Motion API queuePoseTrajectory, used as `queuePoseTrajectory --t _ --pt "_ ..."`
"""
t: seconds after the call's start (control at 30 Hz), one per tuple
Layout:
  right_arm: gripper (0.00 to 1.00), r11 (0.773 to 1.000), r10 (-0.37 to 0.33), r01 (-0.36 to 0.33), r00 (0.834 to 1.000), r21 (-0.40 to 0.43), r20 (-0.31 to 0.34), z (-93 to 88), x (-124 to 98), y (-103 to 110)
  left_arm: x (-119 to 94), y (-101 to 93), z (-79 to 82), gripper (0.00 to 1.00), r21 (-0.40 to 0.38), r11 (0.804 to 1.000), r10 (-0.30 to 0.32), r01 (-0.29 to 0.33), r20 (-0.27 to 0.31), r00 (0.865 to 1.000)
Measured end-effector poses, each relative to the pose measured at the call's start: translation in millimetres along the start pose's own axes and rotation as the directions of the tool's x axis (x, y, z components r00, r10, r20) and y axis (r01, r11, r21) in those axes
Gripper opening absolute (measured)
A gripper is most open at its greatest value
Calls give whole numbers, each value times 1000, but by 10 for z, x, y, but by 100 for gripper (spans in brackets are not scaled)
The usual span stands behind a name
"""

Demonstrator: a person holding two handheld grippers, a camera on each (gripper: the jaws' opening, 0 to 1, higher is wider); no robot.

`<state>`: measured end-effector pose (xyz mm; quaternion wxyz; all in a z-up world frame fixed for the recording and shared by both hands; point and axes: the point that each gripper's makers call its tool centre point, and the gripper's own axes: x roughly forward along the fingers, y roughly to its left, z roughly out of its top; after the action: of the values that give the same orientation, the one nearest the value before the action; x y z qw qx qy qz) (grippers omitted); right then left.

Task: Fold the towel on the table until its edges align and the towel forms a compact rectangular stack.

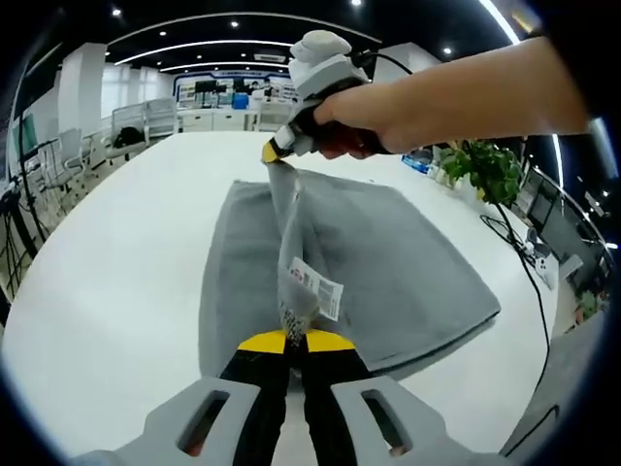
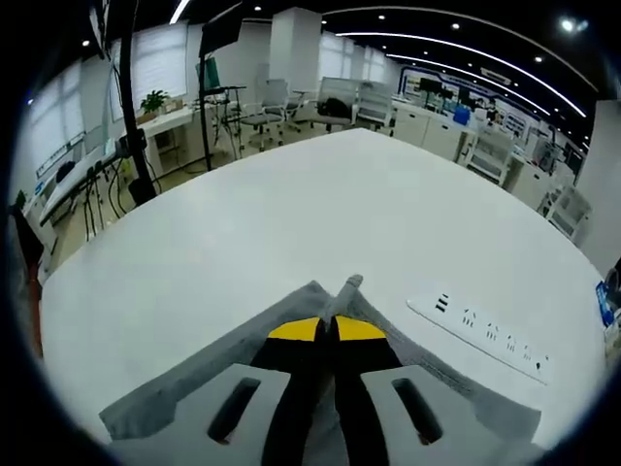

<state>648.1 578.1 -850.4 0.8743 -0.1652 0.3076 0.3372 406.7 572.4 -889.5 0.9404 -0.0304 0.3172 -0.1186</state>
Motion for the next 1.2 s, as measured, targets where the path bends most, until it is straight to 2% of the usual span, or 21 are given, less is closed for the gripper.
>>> queuePoseTrajectory --t 0.13,0.33,0.47,0.57,0.67,0.77,0.8,0.87,0.97,1.03,1.2 --pt "0 1000 9 -9 999 -6 47 86 -22 8 -42 39 -17 9 8 1000 13 -13 3 1000" --pt "0 999 35 -34 998 -14 61 150 -41 67 -106 96 -63 14 -30 999 32 -32 4 999" --pt "0 999 40 -39 997 -24 60 151 -63 65 -142 134 -52 16 -2 999 52 -52 8 999" --pt "0 999 42 -41 998 -21 56 146 -93 38 -251 270 59 17 50 991 119 -122 59 991" --pt "0 999 35 -33 998 -24 58 155 -122 -13 -272 341 71 17 54 988 139 -143 69 988" --pt "0 999 30 -28 998 -22 55 156 -165 -49 -262 336 83 17 69 988 130 -135 66 989" --pt "0 999 30 -28 998 -22 56 157 -171 -53 -249 264 91 16 73 992 99 -103 67 993" --pt "0 999 27 -25 998 -29 56 160 -211 -79 -183 188 -5 16 84 994 68 -69 19 998" --pt "0 999 27 -26 998 -29 58 159 -258 -142 -163 164 -65 16 88 993 74 -73 -8 997" --pt "0 999 29 -27 998 -31 60 153 -288 -171 -116 188 -202 16 78 994 81 -76 -70 994" --pt "3 998 23 -20 999 -59 46 36 -385 -326 -109 194 -254 18 88 993 87 -80 -79 993"
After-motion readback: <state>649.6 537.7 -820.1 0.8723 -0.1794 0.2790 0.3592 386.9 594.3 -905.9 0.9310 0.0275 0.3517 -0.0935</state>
